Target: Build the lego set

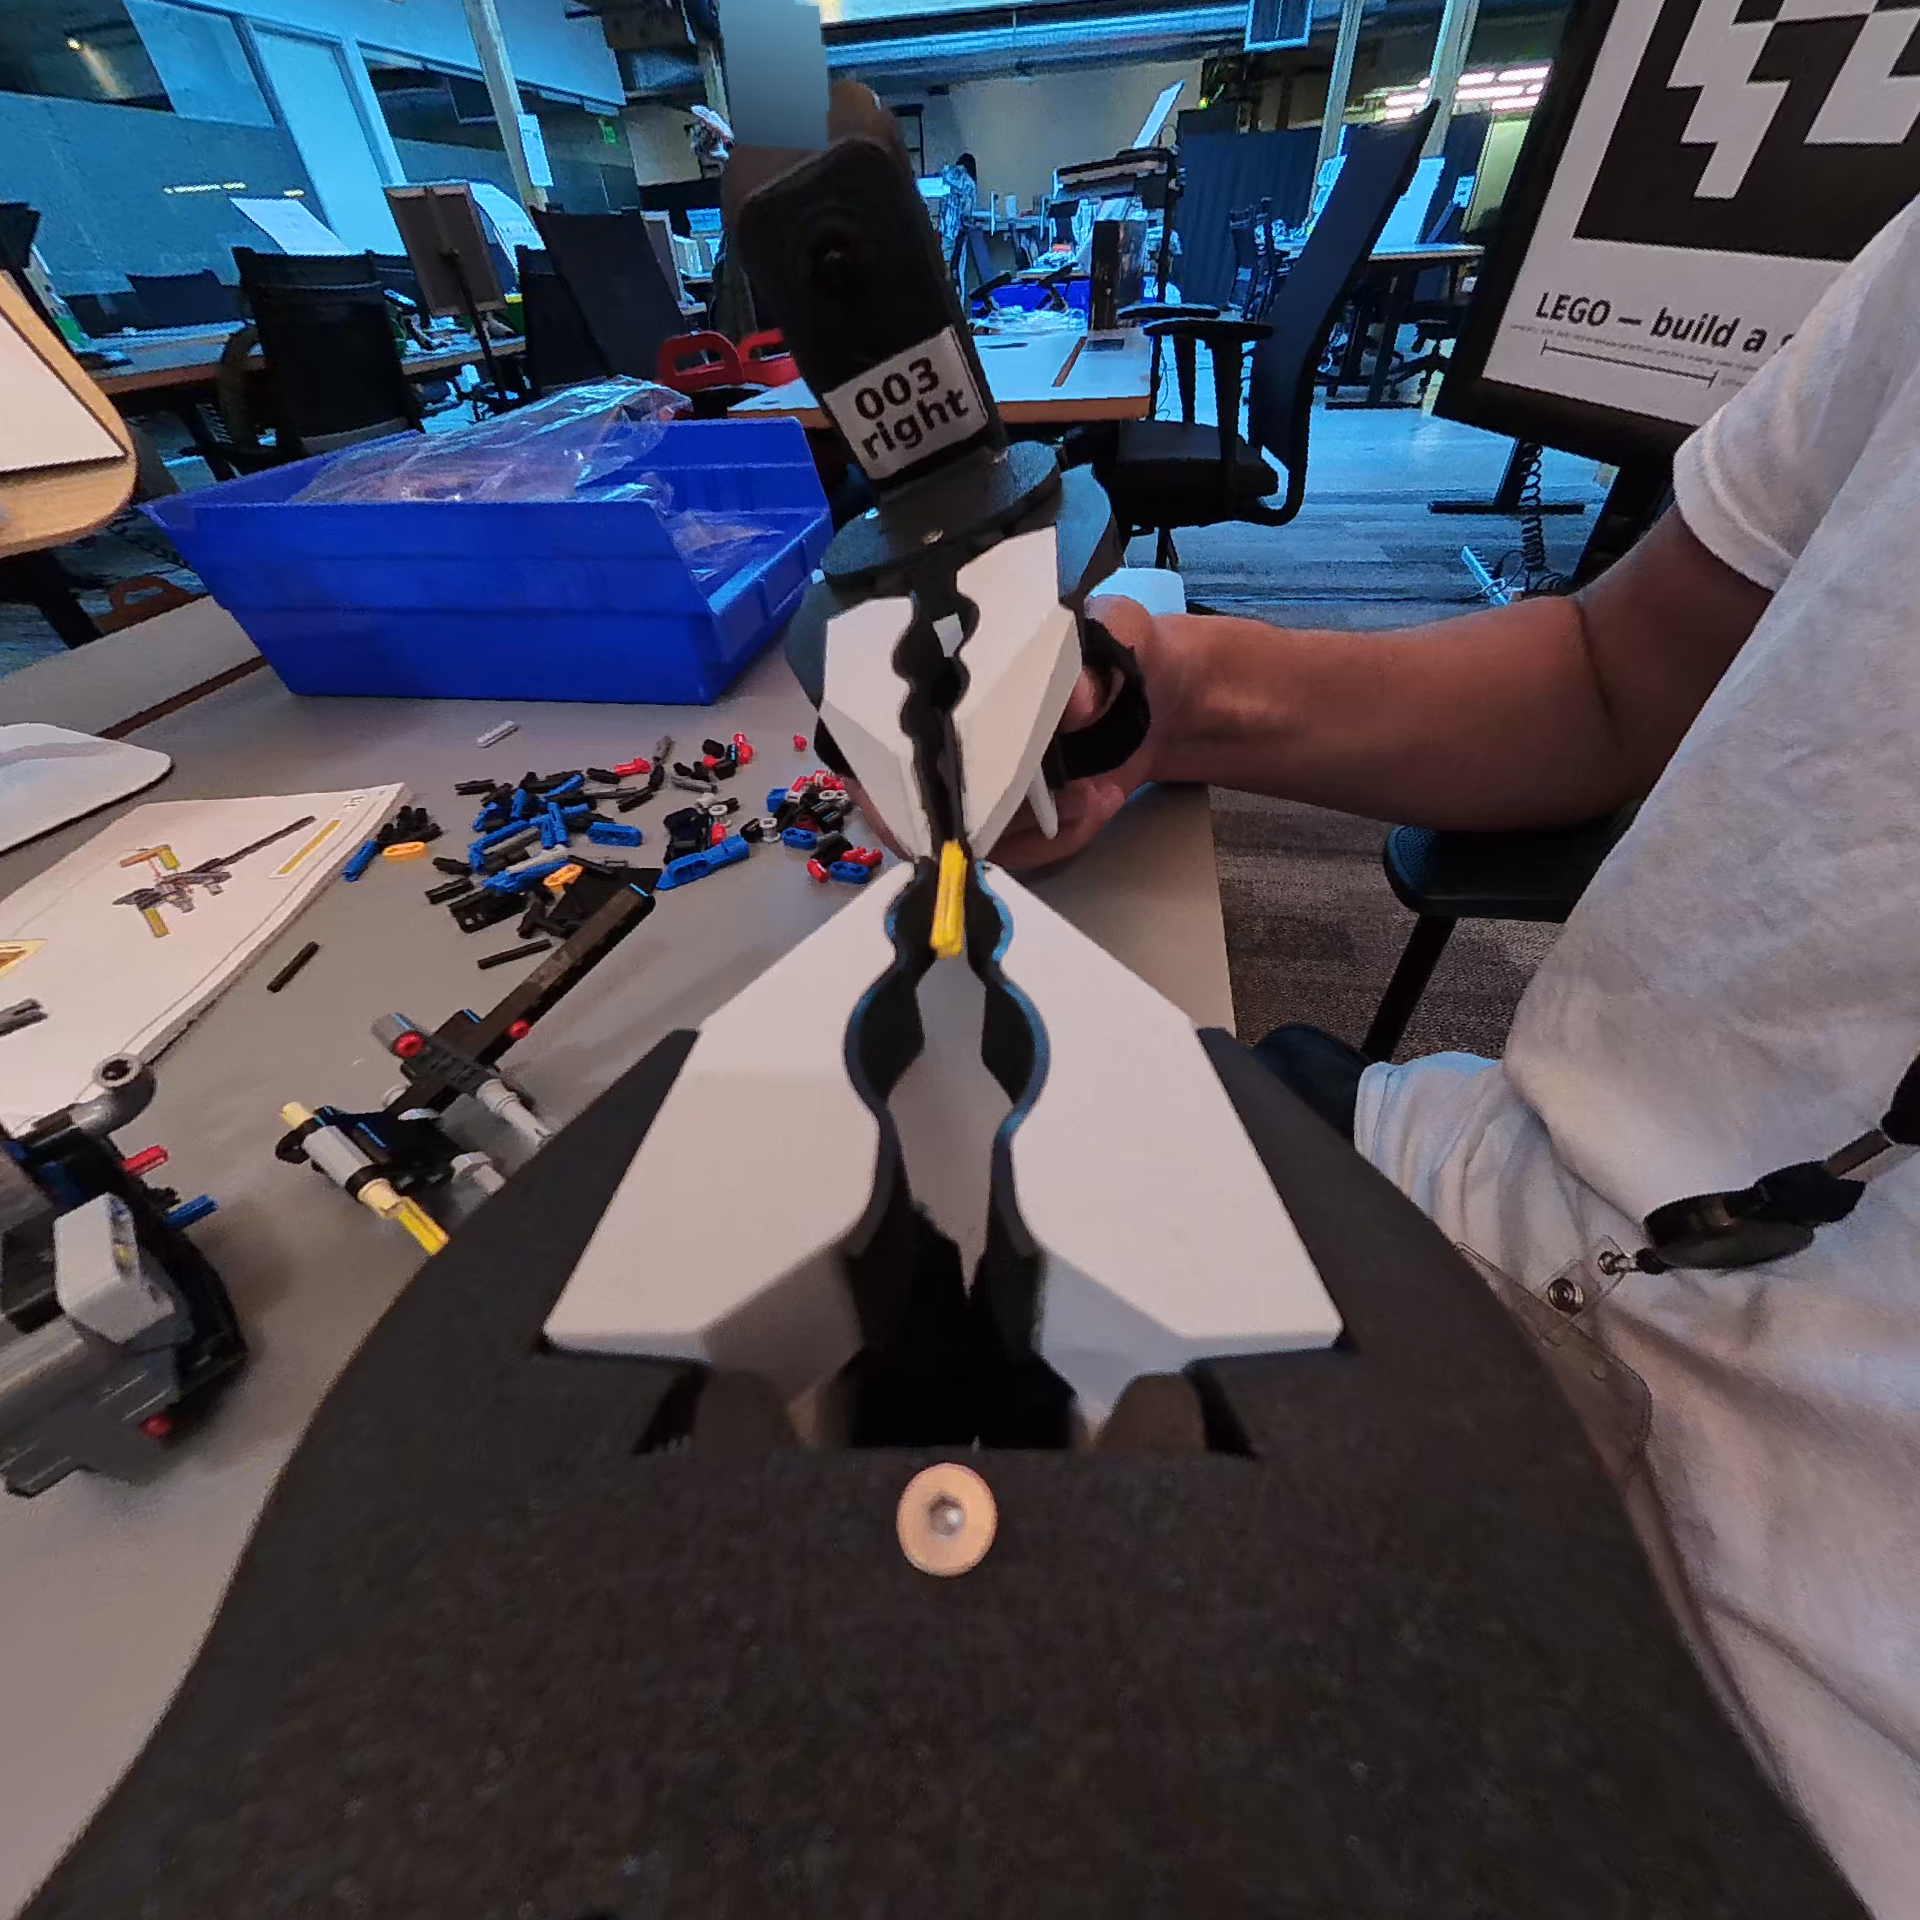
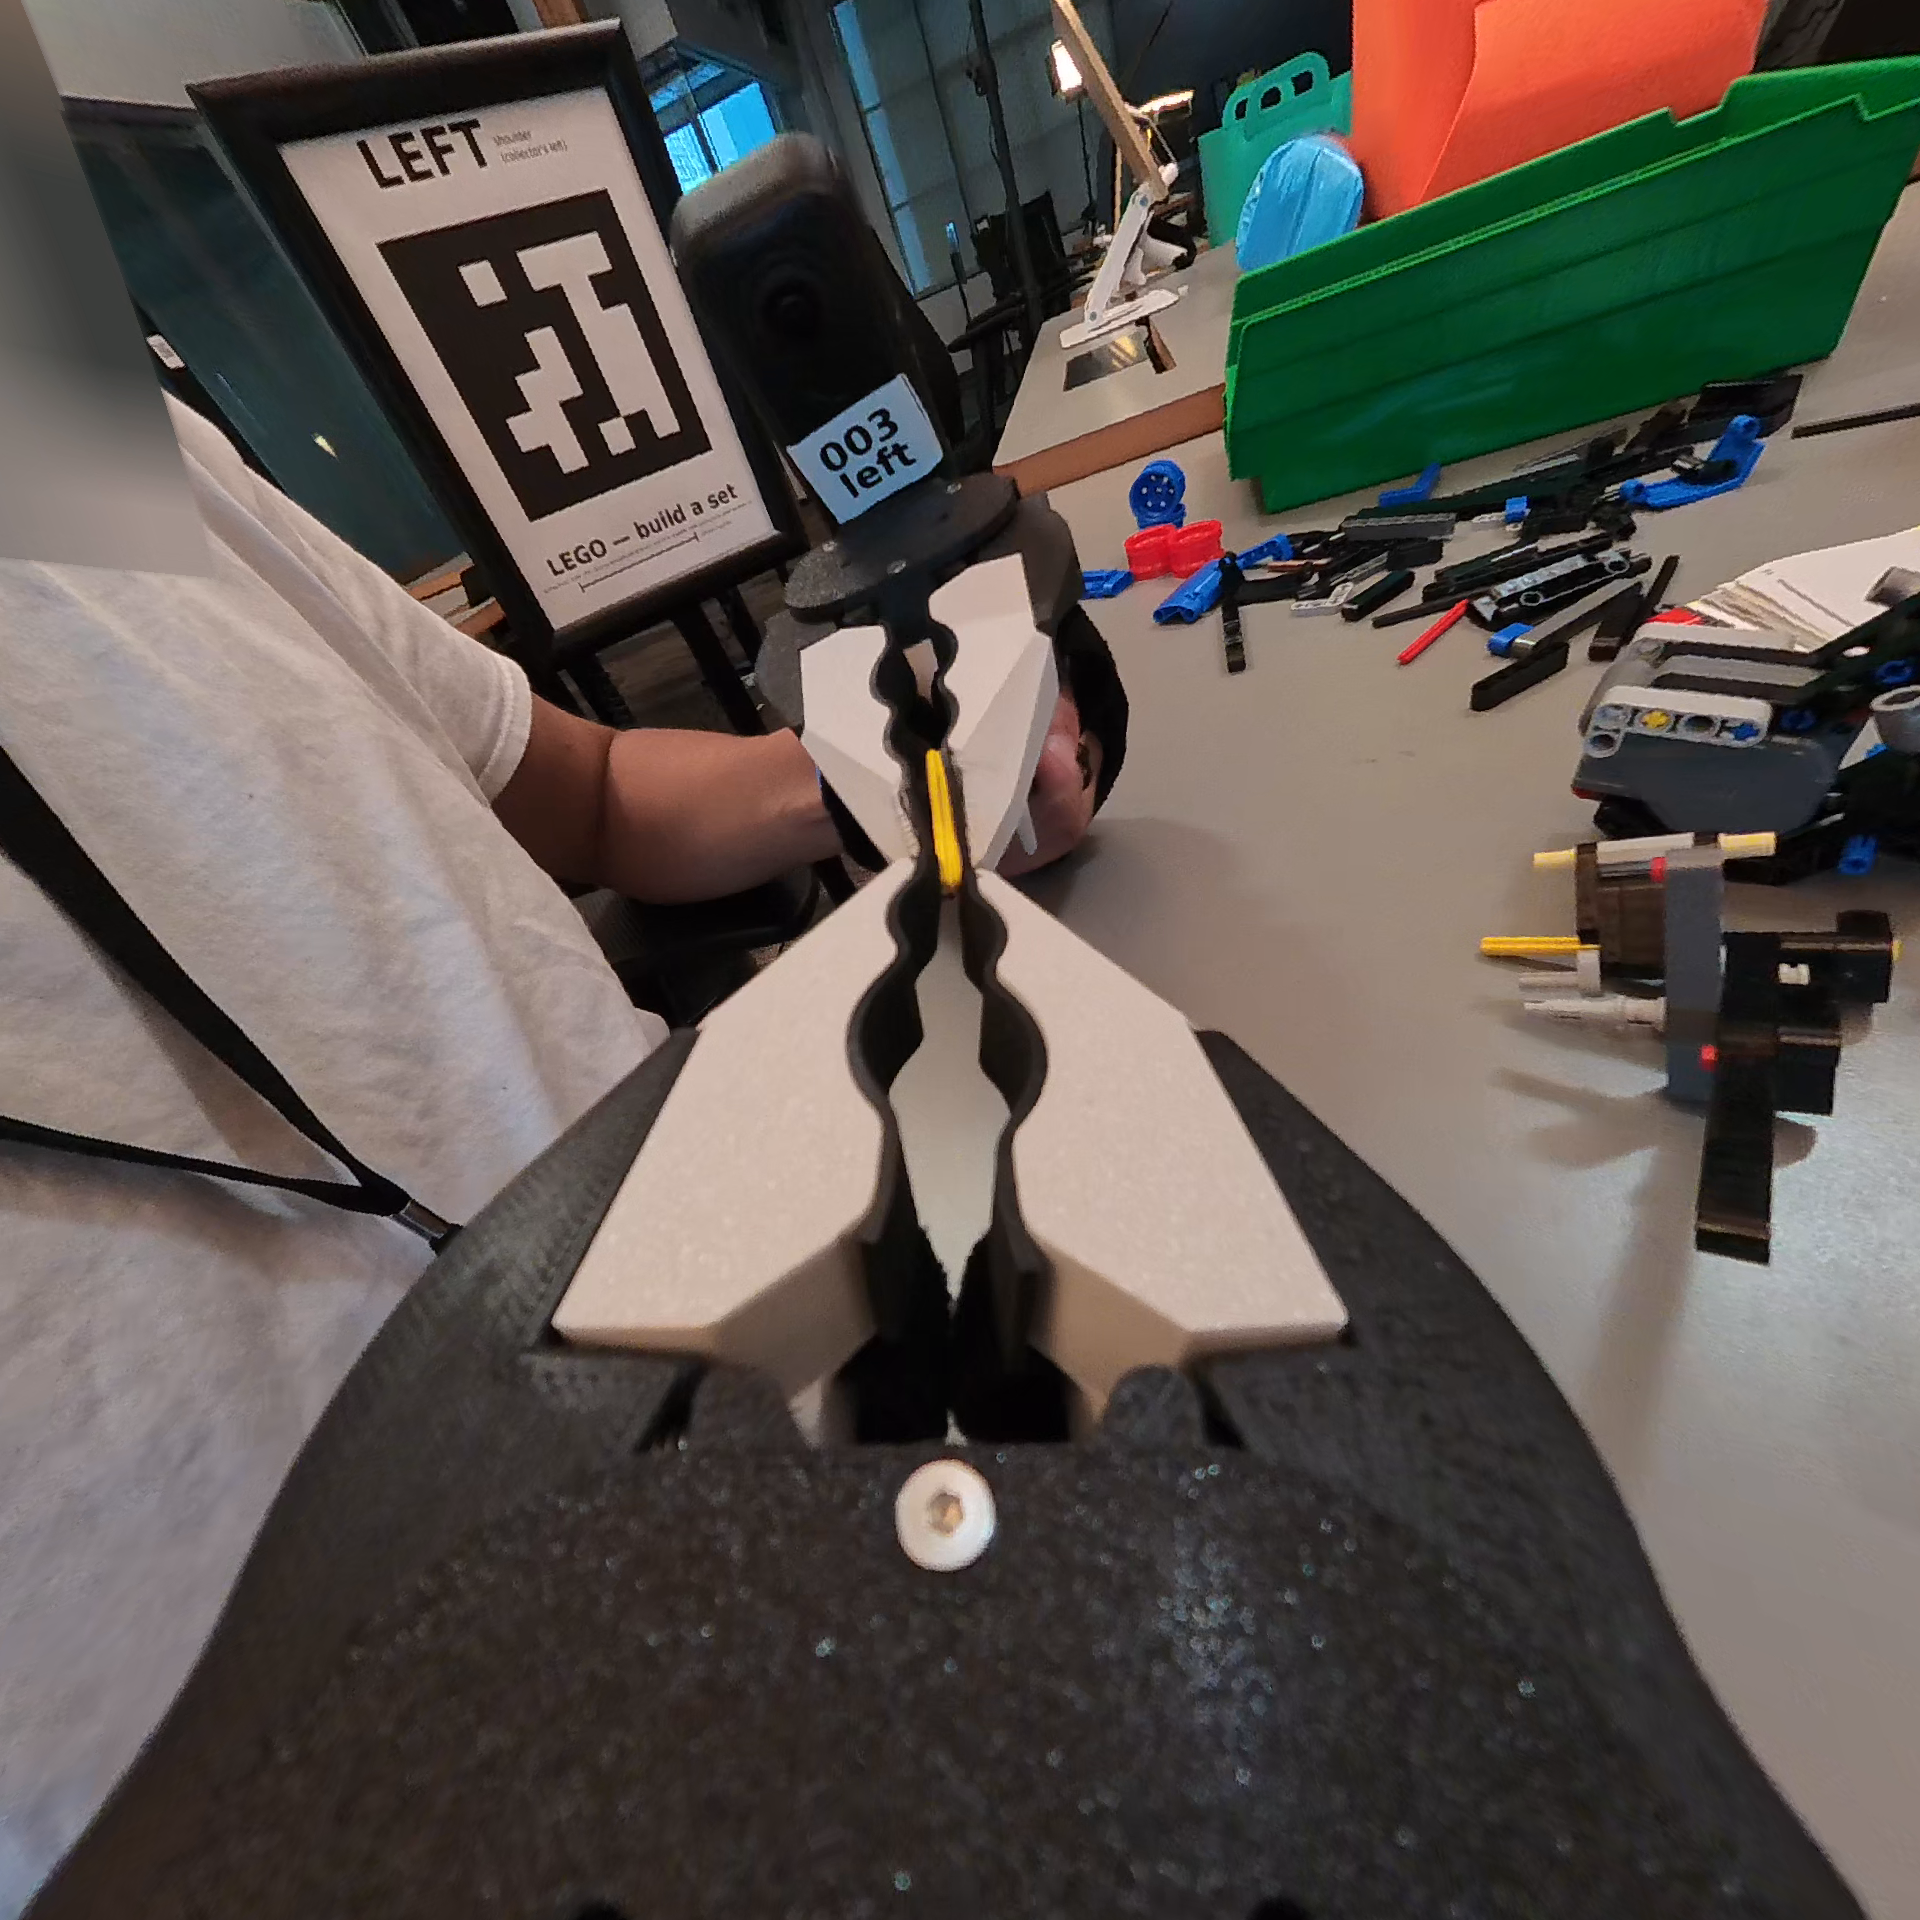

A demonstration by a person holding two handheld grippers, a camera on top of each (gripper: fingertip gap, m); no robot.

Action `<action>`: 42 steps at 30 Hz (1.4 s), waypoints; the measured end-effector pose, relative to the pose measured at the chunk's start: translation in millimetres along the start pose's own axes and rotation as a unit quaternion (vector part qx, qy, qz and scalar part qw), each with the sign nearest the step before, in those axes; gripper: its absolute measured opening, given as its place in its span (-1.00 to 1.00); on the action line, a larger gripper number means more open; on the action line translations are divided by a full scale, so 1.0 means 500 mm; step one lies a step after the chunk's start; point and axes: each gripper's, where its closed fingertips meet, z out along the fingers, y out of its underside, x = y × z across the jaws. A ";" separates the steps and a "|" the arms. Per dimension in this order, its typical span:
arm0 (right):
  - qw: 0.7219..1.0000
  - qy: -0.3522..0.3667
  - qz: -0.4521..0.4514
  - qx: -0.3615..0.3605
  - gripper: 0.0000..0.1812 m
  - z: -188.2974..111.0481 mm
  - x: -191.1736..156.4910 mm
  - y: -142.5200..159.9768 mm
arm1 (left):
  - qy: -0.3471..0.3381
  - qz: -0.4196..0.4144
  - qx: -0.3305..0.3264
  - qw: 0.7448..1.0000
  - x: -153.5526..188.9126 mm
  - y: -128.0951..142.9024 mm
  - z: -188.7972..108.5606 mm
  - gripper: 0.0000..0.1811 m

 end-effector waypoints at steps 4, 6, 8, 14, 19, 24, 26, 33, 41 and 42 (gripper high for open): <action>1.000 0.001 0.001 -0.002 -0.97 0.000 0.001 0.002 | 0.001 -0.002 -0.001 1.000 0.000 0.000 0.000 -0.97; 1.000 -0.004 0.004 -0.002 -0.97 0.000 -0.001 0.002 | 0.005 -0.003 0.000 1.000 0.002 0.000 0.000 -0.97; 1.000 -0.007 0.006 -0.002 -0.97 0.001 -0.002 0.003 | 0.008 -0.006 0.001 1.000 0.003 0.000 -0.001 -0.98; 1.000 -0.010 0.011 -0.004 -0.97 0.002 -0.004 0.005 | 0.011 -0.019 0.023 0.999 0.003 -0.013 -0.007 -0.96; 1.000 -0.017 0.010 0.006 -0.97 0.000 -0.010 -0.004 | 0.014 -0.019 0.027 0.999 0.006 -0.015 -0.007 -0.95; 1.000 -0.021 0.015 0.007 -0.97 0.001 -0.011 -0.004 | 0.013 -0.015 0.022 1.000 0.007 -0.013 -0.005 -0.96; 1.000 -0.021 0.015 0.008 -0.97 0.002 -0.010 -0.004 | 0.013 -0.016 0.024 0.999 0.007 -0.013 -0.006 -0.96; 0.999 -0.022 0.027 0.011 -0.97 0.001 -0.006 -0.004 | 0.009 -0.017 0.015 1.000 0.004 -0.009 -0.004 -0.97; 0.989 0.123 -0.025 -0.081 -0.75 -0.102 0.056 0.030 | -0.031 -0.022 0.002 0.999 -0.021 0.001 -0.014 -0.97; 0.976 0.159 -0.055 -0.140 -0.74 -0.121 0.070 0.063 | -0.030 -0.027 0.002 0.999 -0.023 0.001 -0.015 -0.97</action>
